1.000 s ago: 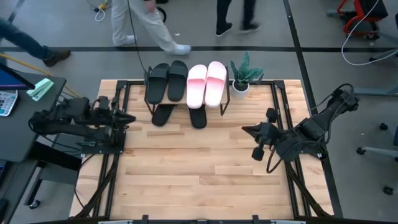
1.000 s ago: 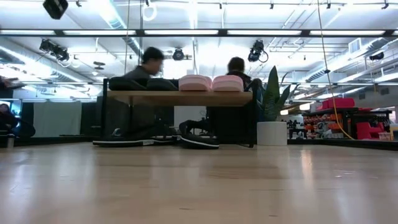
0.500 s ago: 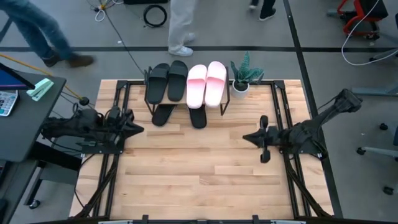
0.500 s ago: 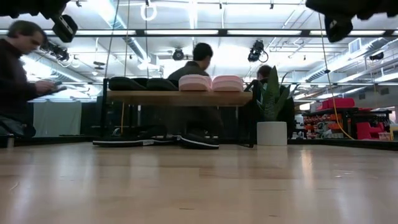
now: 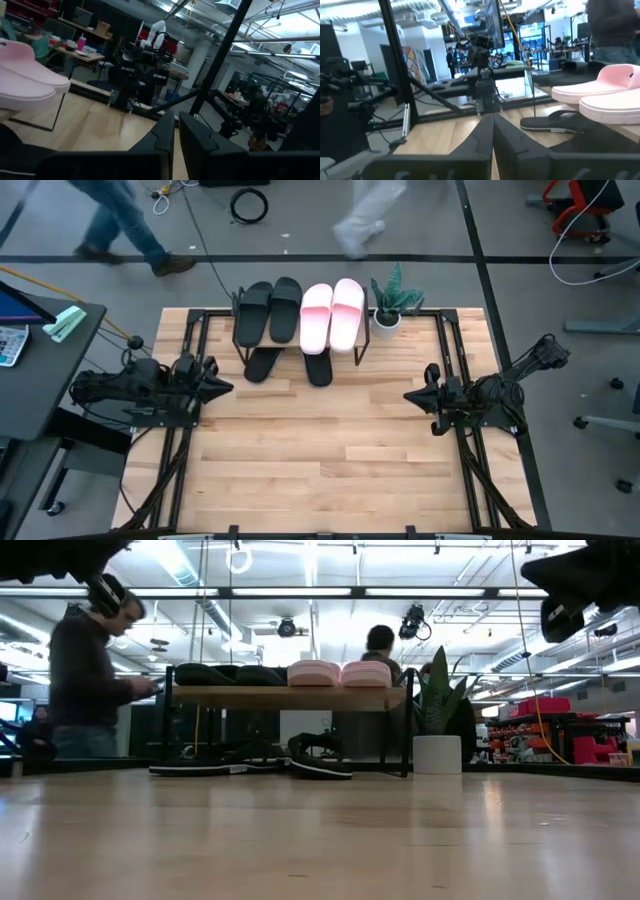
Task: Pick and place slides into the shelf
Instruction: Return to Home Position
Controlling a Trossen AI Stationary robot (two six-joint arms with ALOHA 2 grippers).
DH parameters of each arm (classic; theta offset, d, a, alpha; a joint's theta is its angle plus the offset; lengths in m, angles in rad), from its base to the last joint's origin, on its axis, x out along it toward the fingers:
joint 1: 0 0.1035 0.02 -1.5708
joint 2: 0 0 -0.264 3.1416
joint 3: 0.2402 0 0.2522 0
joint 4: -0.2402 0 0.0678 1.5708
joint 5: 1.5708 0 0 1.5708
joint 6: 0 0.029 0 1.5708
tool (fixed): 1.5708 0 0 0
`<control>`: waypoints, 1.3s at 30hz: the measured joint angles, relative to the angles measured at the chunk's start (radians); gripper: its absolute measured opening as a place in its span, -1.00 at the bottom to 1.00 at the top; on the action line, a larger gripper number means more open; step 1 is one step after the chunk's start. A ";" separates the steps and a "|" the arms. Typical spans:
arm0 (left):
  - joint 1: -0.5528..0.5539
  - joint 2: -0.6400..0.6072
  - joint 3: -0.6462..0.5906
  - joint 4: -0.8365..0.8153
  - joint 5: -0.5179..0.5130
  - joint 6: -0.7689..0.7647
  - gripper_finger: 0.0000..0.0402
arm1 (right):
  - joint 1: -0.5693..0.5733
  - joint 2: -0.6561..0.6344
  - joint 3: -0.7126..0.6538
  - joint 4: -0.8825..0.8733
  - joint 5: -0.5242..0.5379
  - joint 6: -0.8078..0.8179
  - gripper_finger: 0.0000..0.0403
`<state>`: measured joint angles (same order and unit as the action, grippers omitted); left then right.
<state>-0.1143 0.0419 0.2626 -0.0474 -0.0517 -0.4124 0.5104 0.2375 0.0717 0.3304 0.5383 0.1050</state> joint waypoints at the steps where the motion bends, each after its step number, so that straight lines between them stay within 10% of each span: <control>1: 0.000 0.000 -0.008 0.003 -0.005 0.000 -0.86 | 0.000 -0.014 -0.015 0.010 0.000 -0.005 -0.93; 15: 0.000 0.000 -0.189 0.293 -0.055 -0.028 -0.81 | -0.005 -0.066 -0.054 0.041 0.001 -0.030 -0.92; 39: 0.000 0.002 -0.191 0.243 -0.060 0.003 -0.81 | -0.005 -0.069 -0.054 0.036 0.059 -0.058 -0.92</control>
<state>-0.1143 0.0442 0.0715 0.1961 -0.1116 -0.4091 0.5056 0.1684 0.0179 0.3668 0.5968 0.0469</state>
